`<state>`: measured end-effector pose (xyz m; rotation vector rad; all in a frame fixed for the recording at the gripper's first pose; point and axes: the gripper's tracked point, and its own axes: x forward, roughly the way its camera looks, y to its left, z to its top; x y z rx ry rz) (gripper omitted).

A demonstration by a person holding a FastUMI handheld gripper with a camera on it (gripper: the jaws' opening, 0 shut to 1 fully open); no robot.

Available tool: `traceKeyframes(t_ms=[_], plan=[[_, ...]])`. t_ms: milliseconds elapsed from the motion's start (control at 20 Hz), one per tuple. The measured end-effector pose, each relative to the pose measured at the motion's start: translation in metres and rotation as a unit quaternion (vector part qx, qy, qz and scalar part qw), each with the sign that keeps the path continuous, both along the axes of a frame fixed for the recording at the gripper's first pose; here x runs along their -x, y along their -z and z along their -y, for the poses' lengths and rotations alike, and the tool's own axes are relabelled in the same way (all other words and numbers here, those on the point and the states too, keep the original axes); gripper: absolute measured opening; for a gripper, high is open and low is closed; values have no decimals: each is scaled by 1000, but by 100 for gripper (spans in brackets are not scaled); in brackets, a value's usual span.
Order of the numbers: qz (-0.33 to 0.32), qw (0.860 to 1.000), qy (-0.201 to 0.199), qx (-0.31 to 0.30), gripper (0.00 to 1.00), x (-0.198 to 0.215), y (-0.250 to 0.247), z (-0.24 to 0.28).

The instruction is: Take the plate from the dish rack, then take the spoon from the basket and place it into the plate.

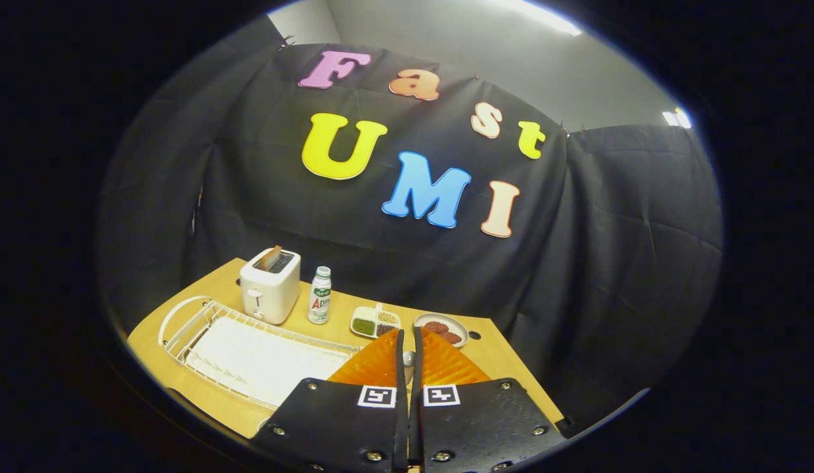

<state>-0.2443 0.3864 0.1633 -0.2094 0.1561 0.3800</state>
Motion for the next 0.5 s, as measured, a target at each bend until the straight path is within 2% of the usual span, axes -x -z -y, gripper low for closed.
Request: traceKeyframes(t_ms=[500], plan=[[-67,993,-98,23,1,77,62,-35]])
